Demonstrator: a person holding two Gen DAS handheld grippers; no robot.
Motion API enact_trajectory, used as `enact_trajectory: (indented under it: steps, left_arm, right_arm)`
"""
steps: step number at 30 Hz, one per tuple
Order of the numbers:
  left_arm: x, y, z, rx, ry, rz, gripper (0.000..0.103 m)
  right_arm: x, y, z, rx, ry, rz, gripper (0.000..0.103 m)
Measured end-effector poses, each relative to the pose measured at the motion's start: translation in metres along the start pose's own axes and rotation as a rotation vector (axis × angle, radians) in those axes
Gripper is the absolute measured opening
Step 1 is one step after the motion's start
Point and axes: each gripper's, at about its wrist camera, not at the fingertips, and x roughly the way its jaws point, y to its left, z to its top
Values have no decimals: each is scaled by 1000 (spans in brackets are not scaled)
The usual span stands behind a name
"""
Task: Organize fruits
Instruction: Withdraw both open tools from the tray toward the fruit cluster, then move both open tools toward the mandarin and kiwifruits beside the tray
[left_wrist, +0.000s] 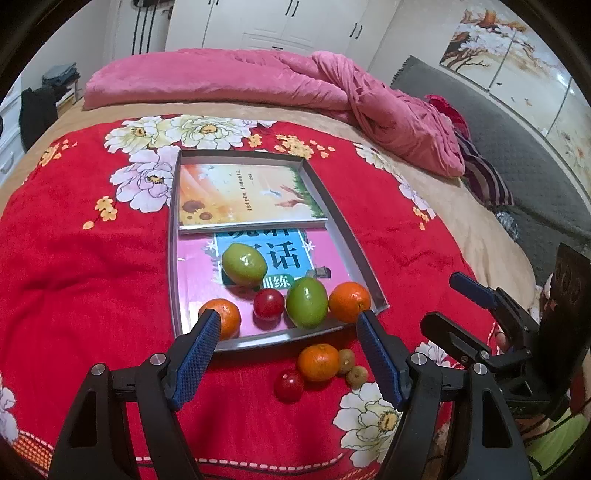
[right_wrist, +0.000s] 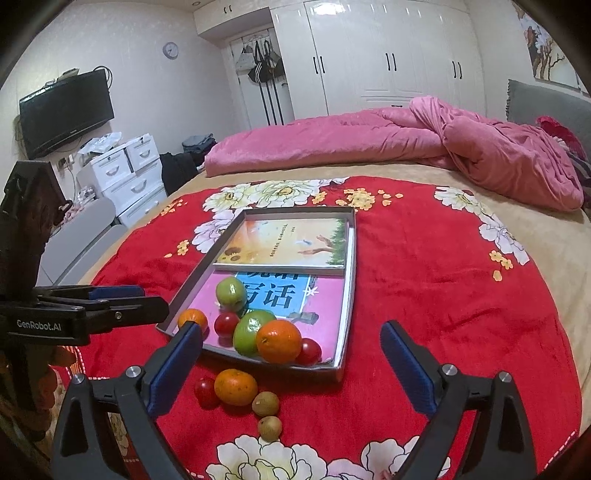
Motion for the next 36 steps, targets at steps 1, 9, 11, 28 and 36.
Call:
enact_trajectory:
  steps: [1, 9, 11, 28, 36]
  left_arm:
    - [0, 0, -1, 1, 1, 1, 77]
    - [-1, 1, -7, 8, 14, 2, 77]
    - [-2, 0, -8, 12, 17, 1, 77]
    - [7, -17, -22, 78, 75, -27, 77]
    - [13, -17, -24, 80, 100, -35, 77]
  right_arm:
    - [0, 1, -1, -5, 1, -2, 97]
    - [0, 7, -11, -38, 33, -4, 97]
    - [1, 8, -13, -45, 39, -3, 97]
    - [9, 21, -33, -113, 119, 2, 97]
    - [16, 20, -41, -105, 157, 25, 99]
